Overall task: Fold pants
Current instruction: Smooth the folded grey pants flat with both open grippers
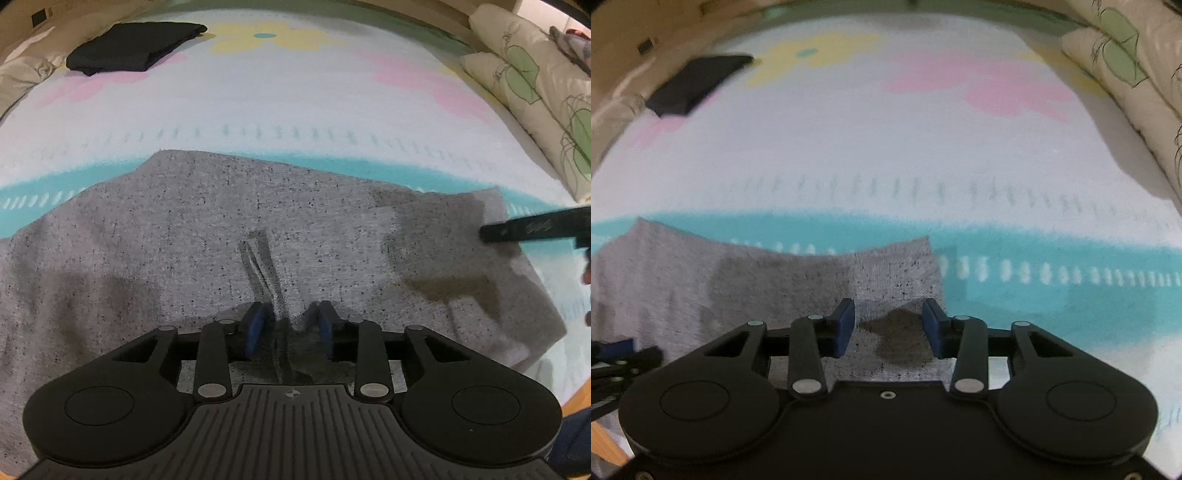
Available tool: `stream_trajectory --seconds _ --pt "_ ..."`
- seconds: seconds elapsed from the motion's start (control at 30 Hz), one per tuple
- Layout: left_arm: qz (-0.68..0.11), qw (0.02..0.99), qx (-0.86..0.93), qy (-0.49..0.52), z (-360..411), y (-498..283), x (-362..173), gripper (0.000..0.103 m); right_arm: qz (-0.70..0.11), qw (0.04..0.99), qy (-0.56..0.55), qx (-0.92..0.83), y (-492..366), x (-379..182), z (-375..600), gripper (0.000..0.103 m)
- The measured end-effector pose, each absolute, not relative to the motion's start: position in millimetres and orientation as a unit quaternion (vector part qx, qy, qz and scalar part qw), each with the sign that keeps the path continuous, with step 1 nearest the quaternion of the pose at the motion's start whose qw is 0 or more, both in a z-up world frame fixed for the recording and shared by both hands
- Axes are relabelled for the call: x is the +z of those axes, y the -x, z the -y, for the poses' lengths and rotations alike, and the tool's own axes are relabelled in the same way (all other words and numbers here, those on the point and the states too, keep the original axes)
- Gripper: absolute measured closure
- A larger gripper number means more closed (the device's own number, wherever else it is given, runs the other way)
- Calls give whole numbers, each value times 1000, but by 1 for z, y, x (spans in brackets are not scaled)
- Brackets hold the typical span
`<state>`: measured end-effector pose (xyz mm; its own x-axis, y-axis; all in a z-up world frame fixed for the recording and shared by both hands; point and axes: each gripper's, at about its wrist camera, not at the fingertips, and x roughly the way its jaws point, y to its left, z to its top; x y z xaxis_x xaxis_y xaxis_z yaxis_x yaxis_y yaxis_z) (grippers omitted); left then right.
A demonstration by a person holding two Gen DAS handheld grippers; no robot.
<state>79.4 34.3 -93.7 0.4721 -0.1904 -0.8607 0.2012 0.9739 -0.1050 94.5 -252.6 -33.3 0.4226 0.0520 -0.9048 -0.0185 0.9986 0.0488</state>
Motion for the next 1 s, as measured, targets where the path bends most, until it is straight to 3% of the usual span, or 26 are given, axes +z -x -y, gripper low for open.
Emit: stream_trajectory --seconds 0.1,0.33,0.57,0.83,1.0 --pt "-505 856 -106 -15 -33 -80 -92 57 -544 839 -1 18 -98 -50 249 51" --pt "-522 847 -99 -27 -39 -65 -87 54 -552 834 -4 16 -101 -47 249 48" --pt "-517 851 -83 -41 -37 -42 -88 49 -556 831 7 28 -97 -49 244 27" --pt "-516 853 -71 -41 -37 -37 -89 40 -567 823 16 17 -77 -51 239 10" --pt "-513 854 -70 -40 -37 -36 -91 38 -587 808 -37 11 -60 -56 251 7"
